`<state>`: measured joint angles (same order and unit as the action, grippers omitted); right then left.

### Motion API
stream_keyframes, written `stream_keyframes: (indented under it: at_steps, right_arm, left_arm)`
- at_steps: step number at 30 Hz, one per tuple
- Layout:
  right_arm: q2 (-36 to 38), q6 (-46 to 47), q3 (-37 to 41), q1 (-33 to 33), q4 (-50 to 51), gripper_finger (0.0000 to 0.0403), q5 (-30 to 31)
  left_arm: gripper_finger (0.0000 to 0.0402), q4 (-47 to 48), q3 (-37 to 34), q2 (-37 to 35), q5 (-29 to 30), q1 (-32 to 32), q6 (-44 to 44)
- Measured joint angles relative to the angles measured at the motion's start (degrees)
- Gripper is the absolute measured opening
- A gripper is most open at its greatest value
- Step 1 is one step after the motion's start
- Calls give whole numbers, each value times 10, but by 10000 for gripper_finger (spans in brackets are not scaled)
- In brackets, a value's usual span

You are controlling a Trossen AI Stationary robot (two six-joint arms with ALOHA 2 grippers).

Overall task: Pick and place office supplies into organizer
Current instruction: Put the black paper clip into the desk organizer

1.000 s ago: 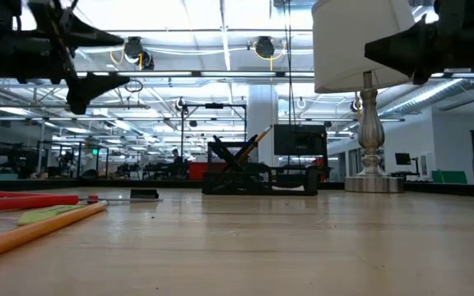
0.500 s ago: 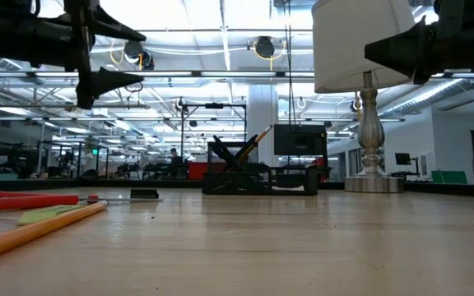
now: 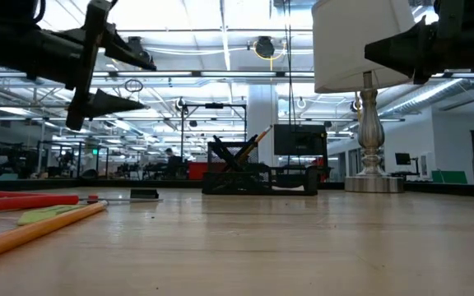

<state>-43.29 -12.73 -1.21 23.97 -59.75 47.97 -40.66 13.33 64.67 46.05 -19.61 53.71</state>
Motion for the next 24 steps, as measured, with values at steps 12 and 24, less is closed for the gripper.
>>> stream_keyframes:
  at_steps: [12,24]
  right_arm:
    - [0,0,0,0,0,94,0]
    - [0,0,0,0,0,98,0]
  left_arm:
    - [324,301,264,200,91,-65,60]
    - [324,582,370,287,99,-69,366]
